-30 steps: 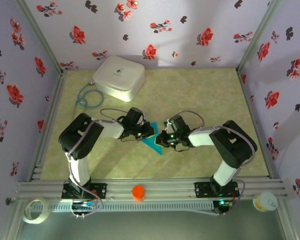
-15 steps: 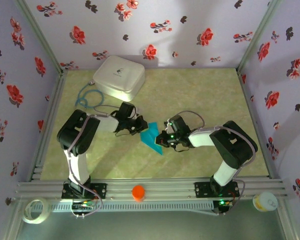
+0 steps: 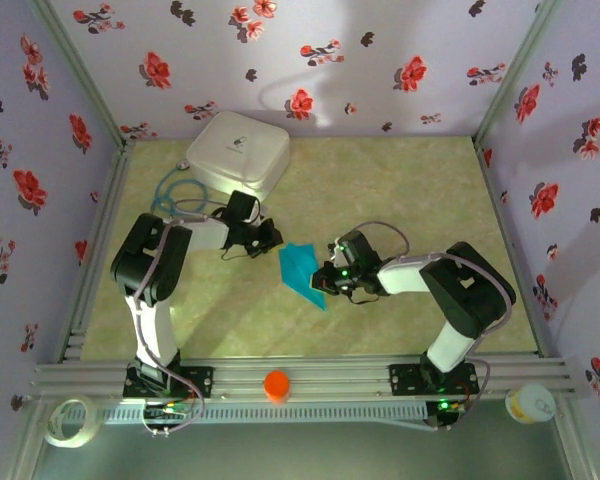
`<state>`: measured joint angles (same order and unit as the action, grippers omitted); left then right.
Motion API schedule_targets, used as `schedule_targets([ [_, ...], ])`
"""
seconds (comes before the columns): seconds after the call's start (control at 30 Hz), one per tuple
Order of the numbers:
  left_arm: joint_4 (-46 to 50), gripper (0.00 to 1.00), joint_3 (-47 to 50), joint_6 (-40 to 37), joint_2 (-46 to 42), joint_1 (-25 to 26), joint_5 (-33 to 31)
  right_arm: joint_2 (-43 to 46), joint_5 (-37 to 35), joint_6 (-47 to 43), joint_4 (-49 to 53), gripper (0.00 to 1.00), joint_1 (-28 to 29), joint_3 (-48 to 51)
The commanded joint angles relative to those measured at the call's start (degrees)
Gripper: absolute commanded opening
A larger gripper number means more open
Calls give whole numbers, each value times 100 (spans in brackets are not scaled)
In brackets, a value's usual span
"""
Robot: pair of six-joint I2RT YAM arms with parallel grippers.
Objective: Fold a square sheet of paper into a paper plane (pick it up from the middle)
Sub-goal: Fourth fold the wing at the center of the table.
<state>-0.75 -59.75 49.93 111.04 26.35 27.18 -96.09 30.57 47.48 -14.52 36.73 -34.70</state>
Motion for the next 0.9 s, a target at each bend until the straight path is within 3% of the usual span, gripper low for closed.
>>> schedule_targets([
  [0.0, 347, 0, -149, -145, -154, -12, -282, -143, -319, -186, 999, 0, -26, 231],
  [0.27, -14, 0, 211, -70, -913, 340, -215, -129, -358, -195, 1063, 0, -26, 174],
  [0.5, -624, 0, 404, 100, -605, 853, 210, -125, -365, -193, 1083, 0, -26, 165],
  [0.87, -724, 0, 419, 22, 66, 509, 191, -108, -335, -196, 1077, 0, -26, 163],
])
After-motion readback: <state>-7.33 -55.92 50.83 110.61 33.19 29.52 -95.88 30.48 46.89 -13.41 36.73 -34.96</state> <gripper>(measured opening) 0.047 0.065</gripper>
